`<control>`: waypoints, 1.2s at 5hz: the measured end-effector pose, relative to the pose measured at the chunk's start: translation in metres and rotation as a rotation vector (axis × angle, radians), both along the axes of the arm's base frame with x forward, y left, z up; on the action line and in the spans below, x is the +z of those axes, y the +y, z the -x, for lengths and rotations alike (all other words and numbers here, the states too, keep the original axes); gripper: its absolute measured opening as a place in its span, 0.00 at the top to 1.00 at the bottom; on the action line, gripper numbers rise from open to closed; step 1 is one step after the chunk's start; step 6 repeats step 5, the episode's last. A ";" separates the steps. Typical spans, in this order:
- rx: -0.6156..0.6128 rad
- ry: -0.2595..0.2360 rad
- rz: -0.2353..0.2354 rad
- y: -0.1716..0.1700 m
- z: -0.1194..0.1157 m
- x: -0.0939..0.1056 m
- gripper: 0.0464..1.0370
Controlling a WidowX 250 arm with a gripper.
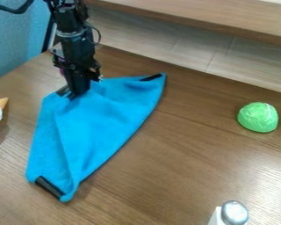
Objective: Fold the cloth from bottom right to top left
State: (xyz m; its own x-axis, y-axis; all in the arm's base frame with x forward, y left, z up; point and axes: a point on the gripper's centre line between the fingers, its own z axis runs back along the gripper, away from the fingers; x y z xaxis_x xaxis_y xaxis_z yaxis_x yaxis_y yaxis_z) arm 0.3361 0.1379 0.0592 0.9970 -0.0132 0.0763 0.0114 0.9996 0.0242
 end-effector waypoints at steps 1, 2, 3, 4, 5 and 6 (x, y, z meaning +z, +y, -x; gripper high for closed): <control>0.021 -0.002 0.056 -0.010 0.004 -0.007 0.53; 0.067 -0.082 0.094 -0.017 0.009 0.018 0.27; 0.081 -0.114 0.090 -0.021 0.016 0.033 0.04; 0.046 -0.125 0.060 -0.036 0.016 0.050 0.03; 0.014 -0.110 0.062 -0.057 0.013 0.053 0.04; 0.014 -0.110 0.062 -0.057 0.013 0.053 0.04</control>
